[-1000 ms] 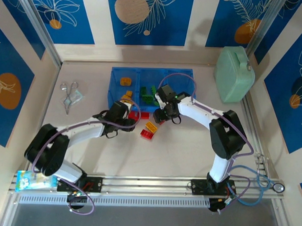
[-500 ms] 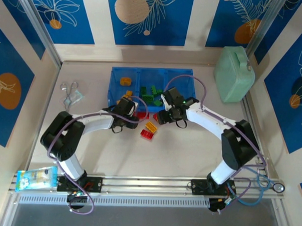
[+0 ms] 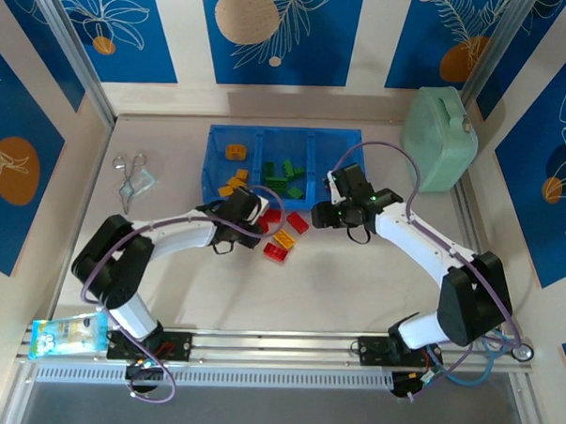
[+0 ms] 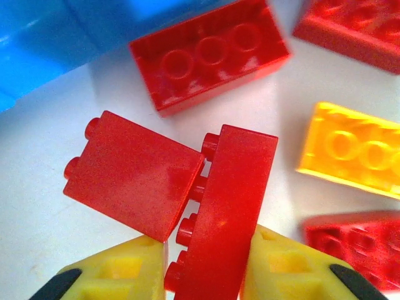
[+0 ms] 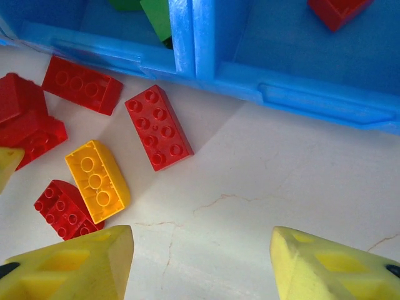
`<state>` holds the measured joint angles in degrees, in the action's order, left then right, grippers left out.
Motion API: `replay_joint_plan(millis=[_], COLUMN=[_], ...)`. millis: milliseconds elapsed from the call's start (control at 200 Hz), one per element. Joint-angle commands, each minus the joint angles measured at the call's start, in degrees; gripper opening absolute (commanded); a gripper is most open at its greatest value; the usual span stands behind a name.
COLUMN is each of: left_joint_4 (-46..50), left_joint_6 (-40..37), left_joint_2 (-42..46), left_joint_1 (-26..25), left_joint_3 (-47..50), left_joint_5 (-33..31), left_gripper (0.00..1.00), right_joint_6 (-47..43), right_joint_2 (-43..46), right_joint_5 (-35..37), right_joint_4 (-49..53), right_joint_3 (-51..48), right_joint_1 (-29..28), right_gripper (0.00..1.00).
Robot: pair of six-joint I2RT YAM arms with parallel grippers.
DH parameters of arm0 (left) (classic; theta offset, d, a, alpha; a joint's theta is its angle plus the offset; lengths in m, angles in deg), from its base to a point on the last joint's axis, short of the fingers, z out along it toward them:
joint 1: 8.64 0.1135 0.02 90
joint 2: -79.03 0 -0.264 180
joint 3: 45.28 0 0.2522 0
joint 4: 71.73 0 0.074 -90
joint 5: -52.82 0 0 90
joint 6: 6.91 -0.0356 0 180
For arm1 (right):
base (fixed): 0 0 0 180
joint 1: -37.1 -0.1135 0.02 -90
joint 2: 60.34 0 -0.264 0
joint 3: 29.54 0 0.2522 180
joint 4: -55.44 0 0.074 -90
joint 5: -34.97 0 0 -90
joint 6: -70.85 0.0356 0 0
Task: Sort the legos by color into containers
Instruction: Pick up the lego from the center of the table, then place the lego in the container.
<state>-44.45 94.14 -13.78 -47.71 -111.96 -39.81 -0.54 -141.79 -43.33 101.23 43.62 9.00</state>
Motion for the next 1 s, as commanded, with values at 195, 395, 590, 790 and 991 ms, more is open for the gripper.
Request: replay_joint_plan(millis=[195,395,590,790,991], left_joint_4=[3.1,3.8,6.7,10.2,13.3], left_joint_6=[0.3,0.0,0.0,1.5,1.9], left_joint_2=[5.2,-4.1,-15.9,-26.5,-33.3], left_joint_1=[-1.4,-2.3,-3.5,-4.3,-4.3], left_joint_3=[-11.6,-24.1,-39.0,-52.4,-61.2], left_joint_5=[7.6,11.4,12.5,11.2,9.5], left_gripper=[0.24,0.24,0.24,0.25,0.27], right_joint_6=[6.5,7.9,9.1,9.9,9.7], right_joint_2=[6.5,11.1,16.5,21.1,22.4], right_joint_5=[0.3,1.5,2.5,1.2,0.4], right_joint_4=[-0.5,0.4,0.8,0.2,0.1], right_joint_3=[-5.9,-9.1,-13.0,-16.3,-17.5], right_joint_1=[5.9,8.4,10.4,12.2,12.5], right_gripper=[0.59,0.59,0.59,0.59,0.59])
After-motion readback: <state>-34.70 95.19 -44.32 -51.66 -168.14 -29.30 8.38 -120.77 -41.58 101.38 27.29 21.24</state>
